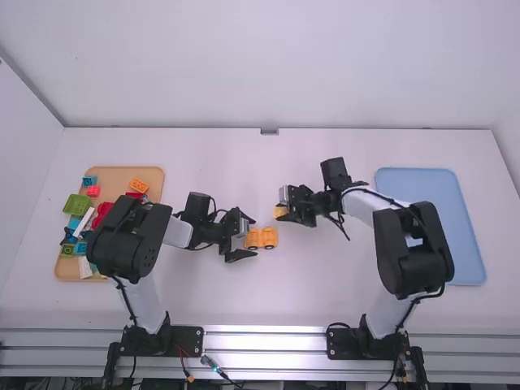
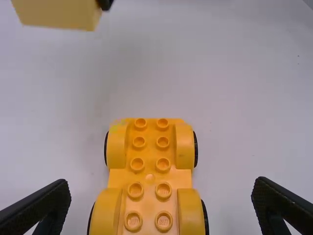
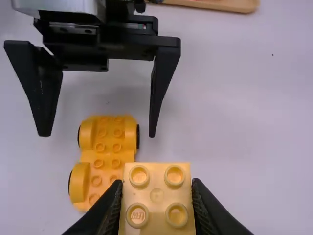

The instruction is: Assemble lego blocks to make yellow taxi

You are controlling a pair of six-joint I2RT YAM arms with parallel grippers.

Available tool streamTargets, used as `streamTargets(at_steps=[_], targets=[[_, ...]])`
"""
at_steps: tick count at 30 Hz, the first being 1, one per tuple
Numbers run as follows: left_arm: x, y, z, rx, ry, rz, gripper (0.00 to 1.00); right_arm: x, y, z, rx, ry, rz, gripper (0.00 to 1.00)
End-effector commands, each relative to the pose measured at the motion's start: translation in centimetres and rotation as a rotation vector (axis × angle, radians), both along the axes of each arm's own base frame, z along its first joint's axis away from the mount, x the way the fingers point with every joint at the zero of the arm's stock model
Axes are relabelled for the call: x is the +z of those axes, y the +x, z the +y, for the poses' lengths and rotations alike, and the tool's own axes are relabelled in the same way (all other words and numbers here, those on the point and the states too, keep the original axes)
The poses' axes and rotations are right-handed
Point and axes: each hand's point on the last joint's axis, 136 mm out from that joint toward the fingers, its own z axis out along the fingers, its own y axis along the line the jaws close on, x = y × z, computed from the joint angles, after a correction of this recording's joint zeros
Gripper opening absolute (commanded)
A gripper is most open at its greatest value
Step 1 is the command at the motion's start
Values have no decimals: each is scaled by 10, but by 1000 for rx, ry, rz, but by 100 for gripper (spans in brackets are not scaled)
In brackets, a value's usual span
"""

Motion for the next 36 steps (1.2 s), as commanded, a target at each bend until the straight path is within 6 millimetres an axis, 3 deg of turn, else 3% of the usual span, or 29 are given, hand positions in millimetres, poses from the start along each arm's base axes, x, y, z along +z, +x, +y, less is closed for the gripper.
streamTargets(at_steps=[1, 5, 7, 21, 30, 36], targets=[[-2, -7, -2, -14, -9, 22, 99, -2, -4, -2, -74, 6, 63, 7], [-6, -6, -2, -12, -6, 19, 99, -9, -5, 0, -123, 46, 79, 14], [-11, -2, 0, 7, 19, 10, 99, -11, -10, 1, -111, 68, 66, 25], [-20, 15, -5, -4, 7, 34, 99, -15, -38, 20, 5, 64, 63, 18], [-23, 20, -6, -11, 11, 20, 100, -15, -38, 16, -1, 67, 74, 16], [-23, 20, -6, -35, 20, -36, 90, -16, -38, 16, -2, 64, 72, 15]])
